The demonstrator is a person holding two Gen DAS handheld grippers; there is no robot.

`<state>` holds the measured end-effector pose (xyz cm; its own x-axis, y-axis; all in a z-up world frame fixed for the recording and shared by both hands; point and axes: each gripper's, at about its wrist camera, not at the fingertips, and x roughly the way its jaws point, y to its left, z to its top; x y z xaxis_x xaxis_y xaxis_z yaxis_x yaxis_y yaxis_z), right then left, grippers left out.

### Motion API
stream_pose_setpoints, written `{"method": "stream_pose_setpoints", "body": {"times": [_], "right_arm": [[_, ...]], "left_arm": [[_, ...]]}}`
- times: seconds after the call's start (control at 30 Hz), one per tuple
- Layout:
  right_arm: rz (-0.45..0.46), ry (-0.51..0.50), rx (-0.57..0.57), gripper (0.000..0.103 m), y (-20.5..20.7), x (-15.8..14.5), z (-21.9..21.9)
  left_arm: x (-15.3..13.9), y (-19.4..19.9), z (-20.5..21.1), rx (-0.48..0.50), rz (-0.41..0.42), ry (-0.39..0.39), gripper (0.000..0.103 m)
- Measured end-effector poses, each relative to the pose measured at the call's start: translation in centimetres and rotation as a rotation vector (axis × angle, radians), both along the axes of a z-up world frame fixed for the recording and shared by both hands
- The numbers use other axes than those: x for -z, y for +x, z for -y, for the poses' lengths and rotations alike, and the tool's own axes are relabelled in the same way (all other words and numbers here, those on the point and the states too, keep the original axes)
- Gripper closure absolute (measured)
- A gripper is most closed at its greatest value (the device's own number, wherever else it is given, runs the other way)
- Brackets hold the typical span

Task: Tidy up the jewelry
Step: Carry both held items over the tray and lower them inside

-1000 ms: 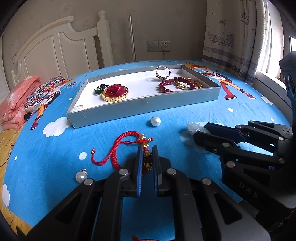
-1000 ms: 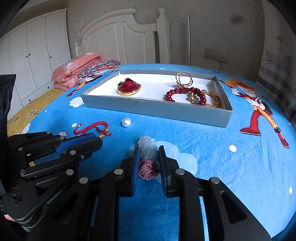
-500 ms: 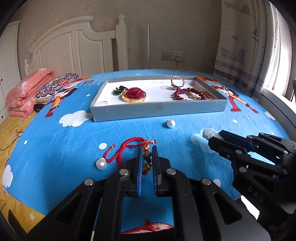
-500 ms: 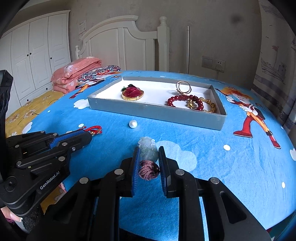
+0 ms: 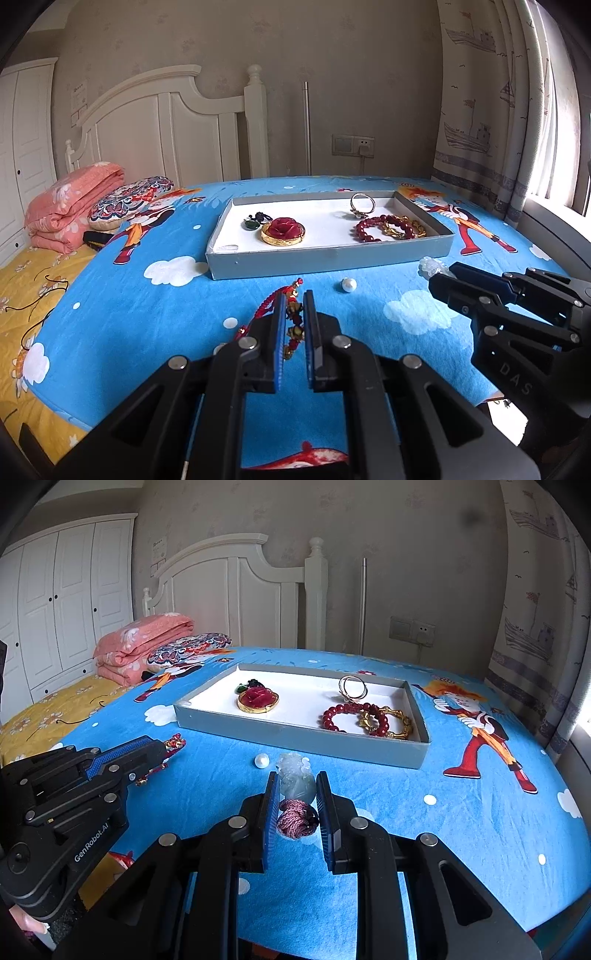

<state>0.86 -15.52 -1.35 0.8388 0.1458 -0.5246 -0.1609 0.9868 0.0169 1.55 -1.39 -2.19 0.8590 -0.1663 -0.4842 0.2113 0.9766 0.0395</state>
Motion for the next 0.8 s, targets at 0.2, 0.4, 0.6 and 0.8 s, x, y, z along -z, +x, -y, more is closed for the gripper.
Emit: {"method": "stream_pose_setpoints", "body": {"times": [0.2, 0.4, 0.6, 0.8], "right_arm": [[0.003, 0.005, 0.007, 0.083, 0.4, -0.3, 0.2], [0.014, 0.021, 0.019, 0.083, 2.8, -2.0, 0.9], [-0.006, 0.048, 0.035, 0.083, 6.6, -2.7, 1.7], [-0.033, 0.043, 0.05, 0.083, 10.0, -2.7, 1.7]], "left_arm": [[-0.5, 0.6, 0.3, 0.0, 0.019, 0.004, 0.094], [-2.7, 2.9, 1.0, 0.024, 0.024, -0.021, 0.094], [-4.6, 7.3, 1.4, 0.016, 0.004, -0.028, 0.094], [-6.2, 11.0, 1.9, -0.005, 0.0, -0.01, 0.094]]}}
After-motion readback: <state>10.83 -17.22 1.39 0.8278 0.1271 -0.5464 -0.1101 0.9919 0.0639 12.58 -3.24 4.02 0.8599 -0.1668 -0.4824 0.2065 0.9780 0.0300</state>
